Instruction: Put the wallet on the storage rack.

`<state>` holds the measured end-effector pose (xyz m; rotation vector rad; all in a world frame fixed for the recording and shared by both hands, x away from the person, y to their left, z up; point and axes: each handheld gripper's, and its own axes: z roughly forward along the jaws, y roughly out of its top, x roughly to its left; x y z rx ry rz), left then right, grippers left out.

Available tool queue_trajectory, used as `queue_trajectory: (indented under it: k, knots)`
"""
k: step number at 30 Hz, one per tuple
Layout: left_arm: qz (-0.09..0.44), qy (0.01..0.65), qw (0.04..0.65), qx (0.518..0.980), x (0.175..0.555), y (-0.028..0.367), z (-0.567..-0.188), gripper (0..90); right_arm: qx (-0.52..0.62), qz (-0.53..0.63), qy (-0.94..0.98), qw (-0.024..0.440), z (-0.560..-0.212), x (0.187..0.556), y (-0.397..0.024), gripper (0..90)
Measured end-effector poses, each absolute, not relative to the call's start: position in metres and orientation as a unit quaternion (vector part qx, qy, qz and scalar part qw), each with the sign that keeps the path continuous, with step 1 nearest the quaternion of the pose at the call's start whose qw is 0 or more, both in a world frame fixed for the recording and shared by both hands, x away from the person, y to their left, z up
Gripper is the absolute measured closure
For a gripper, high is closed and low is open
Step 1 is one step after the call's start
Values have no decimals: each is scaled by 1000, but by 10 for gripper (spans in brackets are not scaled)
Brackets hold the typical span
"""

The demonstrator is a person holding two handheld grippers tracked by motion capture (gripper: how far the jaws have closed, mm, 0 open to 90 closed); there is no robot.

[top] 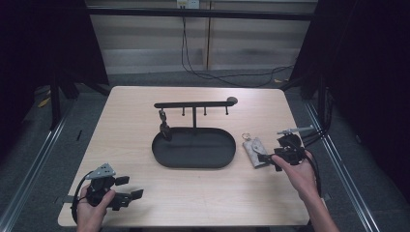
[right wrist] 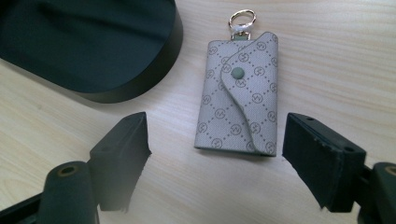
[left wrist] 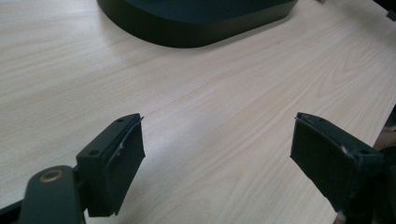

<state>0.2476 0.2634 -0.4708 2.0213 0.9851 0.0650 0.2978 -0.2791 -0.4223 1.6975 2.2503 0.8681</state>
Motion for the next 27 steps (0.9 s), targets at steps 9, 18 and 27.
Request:
queue_trajectory:
  k: [9,18,27]
  knots:
    - [37,393,424,815,247,263,-469,179,575,260,772,68,-422,323,-275,204]
    - [38,386,426,817,247,263,-468,187,576,192,793,52,-431,342,-267,186]
    - [33,388,424,818,247,262,-468,187,585,170,792,19,-445,364,-266,199]
